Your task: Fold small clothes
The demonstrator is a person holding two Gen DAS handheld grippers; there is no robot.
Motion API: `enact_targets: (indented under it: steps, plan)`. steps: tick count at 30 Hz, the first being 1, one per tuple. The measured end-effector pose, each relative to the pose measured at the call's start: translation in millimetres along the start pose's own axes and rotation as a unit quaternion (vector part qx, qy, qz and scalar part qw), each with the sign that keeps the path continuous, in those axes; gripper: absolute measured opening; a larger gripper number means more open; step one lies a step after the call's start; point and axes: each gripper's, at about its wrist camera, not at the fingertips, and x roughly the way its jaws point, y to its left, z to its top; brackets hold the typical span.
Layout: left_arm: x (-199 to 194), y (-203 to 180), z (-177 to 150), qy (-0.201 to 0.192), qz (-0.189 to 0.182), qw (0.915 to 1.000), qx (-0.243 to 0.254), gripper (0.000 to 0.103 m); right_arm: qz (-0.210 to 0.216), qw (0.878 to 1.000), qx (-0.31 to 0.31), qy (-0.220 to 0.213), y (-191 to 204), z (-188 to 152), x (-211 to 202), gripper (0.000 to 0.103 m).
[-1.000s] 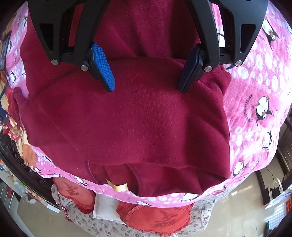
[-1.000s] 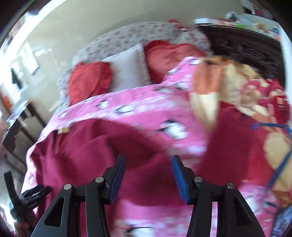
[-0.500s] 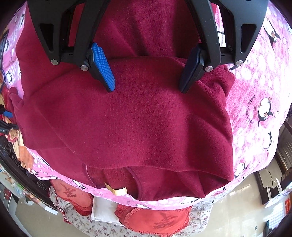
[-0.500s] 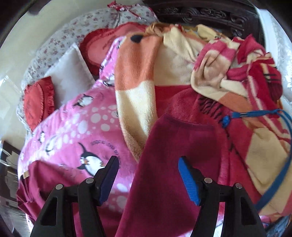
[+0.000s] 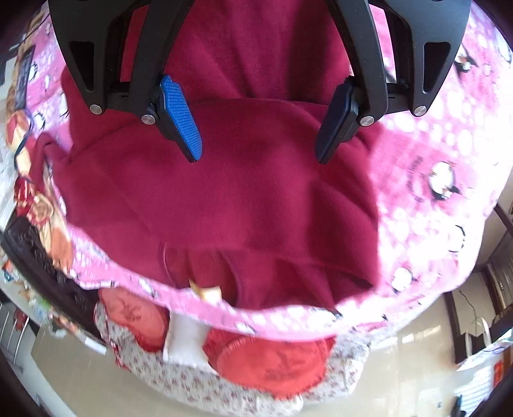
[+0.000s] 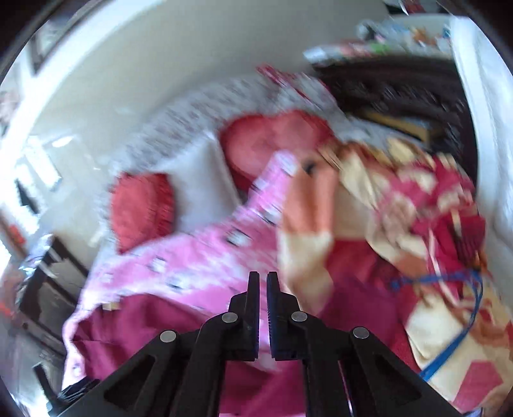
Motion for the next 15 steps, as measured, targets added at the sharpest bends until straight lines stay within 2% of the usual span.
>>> enact_targets:
  steps: [2, 5, 7, 8, 9, 12, 15]
  plan:
    - [-7.2, 8.1, 2.4, -0.003, 0.003, 0.9999, -0.012, 0.073, 0.027, 0.998, -0.051, -0.024, 38.8, 13.5, -15.4, 0.004]
    - [-13.8, 20.3, 0.4, -0.003, 0.000, 0.9994, -0.035, 0.073, 0.007, 0.997, -0.074, -0.009, 66.2, 13.2, -10.1, 0.004]
    - [-16.7, 27.2, -4.2, 0.000, 0.000, 0.9991, -0.043, 0.073, -0.026, 0.997, -0.068, 0.019, 65.4, 3.2, 5.0, 0.018]
    - [-17.0, 29.1, -7.0, 0.002, 0.001, 0.9990, -0.044, 0.073, -0.052, 0.996, -0.062, 0.043, 58.2, -7.2, 14.2, 0.057]
    - [-18.3, 30.9, -10.3, 0.005, 0.004, 0.9991, -0.043, 0.073, -0.081, 0.993, -0.051, 0.071, 49.5, -20.1, 28.9, 0.088]
    - [-16.0, 34.4, -18.0, 0.019, 0.010, 0.9990, -0.040, 0.073, -0.139, 0.982, -0.039, 0.118, 18.6, -45.1, 61.9, 0.088]
    - [-13.2, 35.0, -24.5, 0.030, 0.011, 0.9986, -0.042, 0.073, -0.186, 0.972, -0.012, 0.139, -16.9, -62.4, 79.0, 0.083]
